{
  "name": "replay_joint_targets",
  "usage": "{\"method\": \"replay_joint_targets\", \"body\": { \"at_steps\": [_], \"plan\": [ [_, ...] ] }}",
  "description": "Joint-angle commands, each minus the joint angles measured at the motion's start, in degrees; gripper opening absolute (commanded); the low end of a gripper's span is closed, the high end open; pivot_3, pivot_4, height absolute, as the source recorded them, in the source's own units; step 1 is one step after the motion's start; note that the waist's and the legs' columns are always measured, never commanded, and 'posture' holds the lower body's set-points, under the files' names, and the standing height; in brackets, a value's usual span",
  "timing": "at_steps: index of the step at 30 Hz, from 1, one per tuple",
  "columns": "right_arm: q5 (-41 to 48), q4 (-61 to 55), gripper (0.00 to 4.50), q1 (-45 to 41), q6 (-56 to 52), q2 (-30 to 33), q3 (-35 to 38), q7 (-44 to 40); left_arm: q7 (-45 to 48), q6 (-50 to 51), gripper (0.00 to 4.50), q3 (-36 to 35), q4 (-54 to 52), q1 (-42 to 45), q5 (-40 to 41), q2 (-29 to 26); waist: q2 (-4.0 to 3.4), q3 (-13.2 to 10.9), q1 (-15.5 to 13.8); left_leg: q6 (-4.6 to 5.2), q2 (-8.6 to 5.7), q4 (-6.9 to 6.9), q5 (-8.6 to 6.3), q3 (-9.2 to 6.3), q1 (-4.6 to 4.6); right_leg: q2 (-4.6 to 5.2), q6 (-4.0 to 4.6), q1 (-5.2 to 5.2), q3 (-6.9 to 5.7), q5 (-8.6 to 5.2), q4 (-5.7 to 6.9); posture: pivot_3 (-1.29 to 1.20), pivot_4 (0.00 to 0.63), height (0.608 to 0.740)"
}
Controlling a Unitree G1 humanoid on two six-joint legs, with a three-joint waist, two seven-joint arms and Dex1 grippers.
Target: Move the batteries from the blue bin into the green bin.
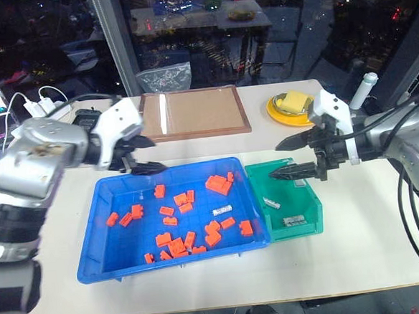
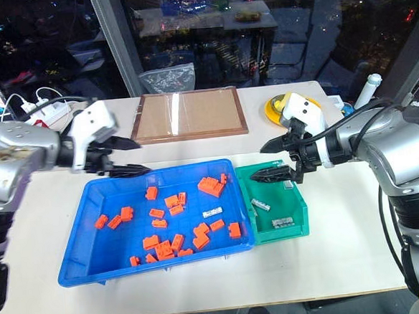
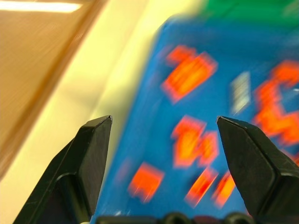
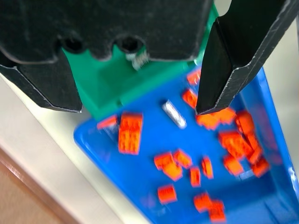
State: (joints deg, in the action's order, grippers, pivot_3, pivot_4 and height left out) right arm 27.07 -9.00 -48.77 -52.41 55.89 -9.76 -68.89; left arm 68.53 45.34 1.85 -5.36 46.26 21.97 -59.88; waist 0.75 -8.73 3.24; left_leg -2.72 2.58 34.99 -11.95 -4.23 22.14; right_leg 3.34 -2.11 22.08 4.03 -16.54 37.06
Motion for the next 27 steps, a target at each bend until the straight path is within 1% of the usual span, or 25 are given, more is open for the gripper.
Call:
{"method": "replay_joint_targets", "body": {
  "at_steps": [1,4,6,8,10,14,16,20,23,27],
  "plan": [
    [-1.12,-1.42,4.50,-0.69,2.12,1.29,-1.17,-2.61,3.25,1.12,3.87,-11.23,-7.19,-4.07,6.76,-4.08,0.02,-0.01,-0.30,0.00,0.00,0.01,0.00,0.00,0.02,0.01,0.00,0.00,0.00,0.00,-0.01,0.00,0.150,0.740],
    [-1.07,-2.35,4.50,-1.17,2.14,0.33,-2.72,-4.21,3.70,2.21,3.87,-18.77,-12.17,-11.38,10.08,-5.91,0.01,-0.01,-0.79,0.01,-0.01,-0.02,-0.01,0.02,0.01,0.04,-0.01,0.00,0.00,-0.01,-0.03,0.00,0.150,0.740],
    [-1.28,-2.85,4.50,-1.76,2.27,-0.65,-4.03,-4.90,3.34,5.48,3.87,-22.21,-14.78,-15.22,12.63,-7.20,0.01,-0.01,-0.76,0.01,0.00,-0.02,-0.01,0.02,-0.01,0.03,-0.01,0.00,0.00,-0.01,-0.03,0.00,0.150,0.740],
    [-1.16,-3.19,4.50,-2.91,1.98,-2.64,-5.19,-4.94,1.00,10.24,3.87,-23.51,-17.06,-17.02,14.47,-8.68,0.05,-0.03,-0.72,0.01,0.02,-0.01,-0.01,0.02,-0.01,0.01,0.00,0.00,0.00,-0.01,0.01,0.00,0.150,0.740],
    [-0.93,-2.96,4.50,-4.85,0.74,-5.42,-6.54,-4.57,-1.35,14.61,3.87,-25.72,-19.28,-16.54,18.69,-8.17,0.08,-0.04,-0.58,0.01,0.04,-0.01,-0.01,0.02,-0.03,-0.02,-0.01,0.00,-0.01,-0.01,0.02,0.00,0.150,0.740],
    [-8.08,0.57,4.50,-8.78,5.49,-9.78,-13.42,-3.43,-4.90,15.62,3.87,-27.98,-22.00,-18.99,20.20,-7.84,0.07,-0.04,-0.34,0.01,0.07,-0.05,-0.01,0.01,-0.10,-0.05,-0.01,0.00,-0.01,-0.01,0.07,0.00,0.150,0.740],
    [-11.06,2.54,4.50,-10.86,5.57,-12.39,-17.37,-3.05,-5.63,13.86,3.87,-27.56,-22.63,-22.11,17.98,-9.20,0.07,-0.04,-0.30,0.01,0.07,-0.04,-0.01,0.02,-0.11,-0.05,0.00,0.01,0.00,0.00,0.07,0.00,0.150,0.740],
    [-19.69,5.57,4.50,-12.08,10.50,-15.07,-25.49,-2.72,-7.87,13.57,3.87,-28.52,-23.62,-24.28,18.74,-8.84,0.08,-0.03,-0.42,0.00,0.08,-0.05,-0.01,0.01,-0.09,-0.06,0.02,0.05,-0.01,0.01,0.09,0.00,0.150,0.740],
    [-22.71,8.42,4.50,-12.56,9.66,-18.00,-28.00,-1.93,-9.58,14.69,3.87,-30.17,-26.06,-27.16,19.72,-8.00,0.09,-0.03,-0.55,0.00,0.07,-0.04,-0.01,0.02,-0.06,-0.04,0.02,0.05,-0.01,0.01,0.07,0.00,0.150,0.740],
    [-27.03,13.93,4.50,-13.01,11.74,-22.52,-31.00,-0.73,-11.10,16.36,3.87,-33.13,-29.52,-30.59,22.33,-7.25,0.09,-0.03,-0.59,0.00,0.07,-0.06,-0.01,0.02,-0.07,-0.04,0.04,0.06,-0.01,0.02,0.09,0.00,0.150,0.740]
  ]
}}
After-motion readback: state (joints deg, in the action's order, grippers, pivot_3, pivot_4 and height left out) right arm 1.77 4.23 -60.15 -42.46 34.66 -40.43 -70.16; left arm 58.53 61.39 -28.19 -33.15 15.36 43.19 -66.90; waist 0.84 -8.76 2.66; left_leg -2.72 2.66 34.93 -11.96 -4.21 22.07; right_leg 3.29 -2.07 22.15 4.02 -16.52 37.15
